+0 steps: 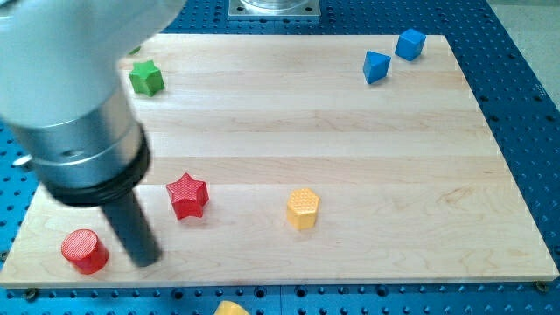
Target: Move the hexagon bottom to the blue cube
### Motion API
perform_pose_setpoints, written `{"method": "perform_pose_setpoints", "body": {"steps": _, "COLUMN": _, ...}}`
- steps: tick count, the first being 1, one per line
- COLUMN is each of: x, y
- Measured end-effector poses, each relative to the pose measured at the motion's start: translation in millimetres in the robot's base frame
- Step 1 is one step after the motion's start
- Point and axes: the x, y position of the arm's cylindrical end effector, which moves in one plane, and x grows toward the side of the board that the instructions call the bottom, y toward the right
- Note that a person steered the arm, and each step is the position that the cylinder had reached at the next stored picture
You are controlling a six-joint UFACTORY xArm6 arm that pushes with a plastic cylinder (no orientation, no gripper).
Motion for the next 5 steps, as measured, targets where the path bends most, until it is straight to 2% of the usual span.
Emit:
{"method": "perform_pose_setpoints", "body": {"steps": 1, "x": 0, "y": -61}}
{"method": "perform_pose_setpoints", "body": {"steps": 2, "x": -3, "y": -27}}
{"method": "perform_pose_setpoints", "body": {"steps": 3, "x": -15, "y": 43}}
{"method": "perform_pose_setpoints", "body": {"steps": 4, "x": -46, "y": 135}}
{"method": "perform_pose_setpoints", "body": {"steps": 5, "x": -70, "y": 203}}
